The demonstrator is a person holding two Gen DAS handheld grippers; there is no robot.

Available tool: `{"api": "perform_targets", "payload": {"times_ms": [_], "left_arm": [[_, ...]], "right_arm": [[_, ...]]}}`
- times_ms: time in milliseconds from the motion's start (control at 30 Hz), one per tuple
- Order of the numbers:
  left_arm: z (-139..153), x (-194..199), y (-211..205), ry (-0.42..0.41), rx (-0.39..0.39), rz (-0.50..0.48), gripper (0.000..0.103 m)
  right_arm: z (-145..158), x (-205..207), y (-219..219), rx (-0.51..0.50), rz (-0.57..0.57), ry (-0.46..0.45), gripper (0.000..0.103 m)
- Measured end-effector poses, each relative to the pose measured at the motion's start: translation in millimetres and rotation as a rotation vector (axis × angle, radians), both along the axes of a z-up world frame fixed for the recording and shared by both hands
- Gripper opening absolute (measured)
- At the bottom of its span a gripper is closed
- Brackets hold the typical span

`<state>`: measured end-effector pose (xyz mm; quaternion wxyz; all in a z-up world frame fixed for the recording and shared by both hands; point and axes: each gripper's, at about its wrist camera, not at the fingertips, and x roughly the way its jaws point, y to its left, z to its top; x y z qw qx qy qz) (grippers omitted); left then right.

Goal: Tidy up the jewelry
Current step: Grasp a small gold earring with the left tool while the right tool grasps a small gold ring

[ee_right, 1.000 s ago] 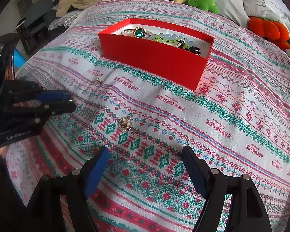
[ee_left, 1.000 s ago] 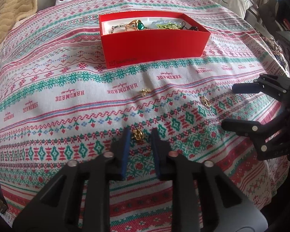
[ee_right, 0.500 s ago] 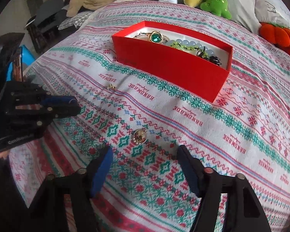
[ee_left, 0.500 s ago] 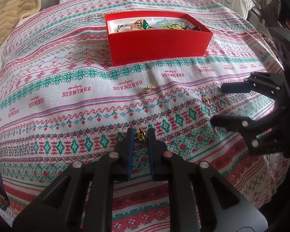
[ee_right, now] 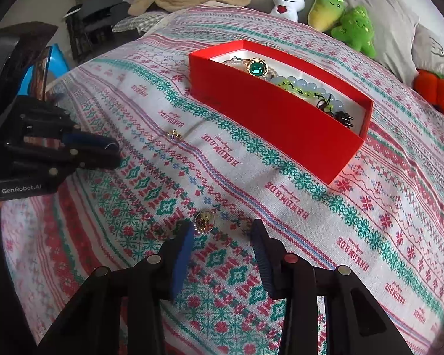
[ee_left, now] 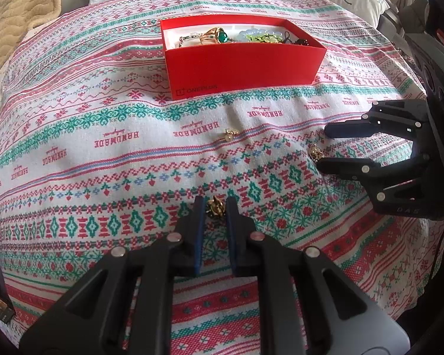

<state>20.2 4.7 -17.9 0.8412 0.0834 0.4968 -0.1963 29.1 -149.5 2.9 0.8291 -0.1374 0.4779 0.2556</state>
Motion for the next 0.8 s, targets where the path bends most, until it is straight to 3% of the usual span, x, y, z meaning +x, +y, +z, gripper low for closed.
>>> {"api": "perform_targets", "payload": {"times_ms": [167,267,800], "left_arm": [[-1.0,0.9,-1.6,-0.002,0.005,0.002,0.015],[-1.1,0.8,-2.1,-0.003,0.007,0.004,0.015],[-0.6,0.4,-1.5,-0.003,0.007,0.004,0.015]], "right_arm": [[-0.9,2.5,2.9,0.001,0.009,-0.002,0.031],[-0.7,3.7,3.9,0.017,0.012,0.006,0.014],[4.7,-4.3,5.1,0.031,0.003,0.004,0.008]]}}
